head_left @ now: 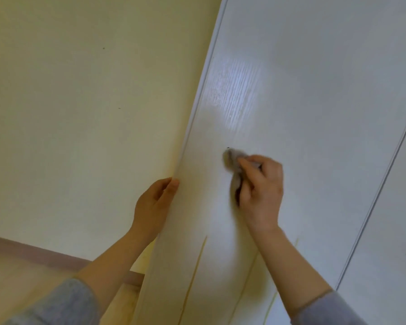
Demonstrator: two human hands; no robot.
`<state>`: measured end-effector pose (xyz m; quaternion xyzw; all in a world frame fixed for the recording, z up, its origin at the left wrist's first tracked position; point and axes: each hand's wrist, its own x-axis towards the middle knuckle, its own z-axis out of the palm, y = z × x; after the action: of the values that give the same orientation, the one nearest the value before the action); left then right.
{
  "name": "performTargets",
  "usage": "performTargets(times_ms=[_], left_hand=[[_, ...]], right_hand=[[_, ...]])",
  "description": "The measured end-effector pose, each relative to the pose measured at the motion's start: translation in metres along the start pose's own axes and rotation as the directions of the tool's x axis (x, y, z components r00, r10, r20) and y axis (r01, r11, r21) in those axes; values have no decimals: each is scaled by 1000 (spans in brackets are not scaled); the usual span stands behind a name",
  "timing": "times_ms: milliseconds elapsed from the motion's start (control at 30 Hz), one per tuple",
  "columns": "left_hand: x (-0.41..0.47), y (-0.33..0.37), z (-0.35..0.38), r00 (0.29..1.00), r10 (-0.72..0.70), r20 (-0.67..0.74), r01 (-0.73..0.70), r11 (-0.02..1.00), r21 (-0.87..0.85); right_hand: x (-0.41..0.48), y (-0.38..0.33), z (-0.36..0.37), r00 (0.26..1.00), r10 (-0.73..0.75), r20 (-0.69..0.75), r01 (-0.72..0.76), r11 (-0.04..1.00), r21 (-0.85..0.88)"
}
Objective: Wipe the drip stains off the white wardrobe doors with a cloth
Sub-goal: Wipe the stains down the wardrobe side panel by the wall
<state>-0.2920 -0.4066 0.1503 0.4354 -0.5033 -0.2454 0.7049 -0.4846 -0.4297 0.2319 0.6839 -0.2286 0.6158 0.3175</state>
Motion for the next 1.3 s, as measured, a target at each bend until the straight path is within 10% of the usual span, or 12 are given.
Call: performTargets(times_ms=[400, 567, 767, 1133, 1300], left_hand=[[20, -6, 27, 991, 89, -104, -67, 977, 202], [18, 3, 31, 996, 85, -37, -81, 992, 96], [15, 0, 34, 997, 33, -67, -27, 996, 87], [12, 7, 32, 998, 19, -62, -15, 997, 72], [12, 7, 33, 998, 16, -63, -11, 997, 79]], right_hand=[[-120, 1, -16, 948, -131, 290, 111, 990, 84], [-50, 17, -38, 981, 192, 13, -191, 981, -35], [-10, 48, -23, 953, 253, -166, -264, 963, -48], [-168, 15, -45, 906, 409, 110, -412, 911, -1], [-74, 41, -61, 793, 574, -206, -575, 816, 60]])
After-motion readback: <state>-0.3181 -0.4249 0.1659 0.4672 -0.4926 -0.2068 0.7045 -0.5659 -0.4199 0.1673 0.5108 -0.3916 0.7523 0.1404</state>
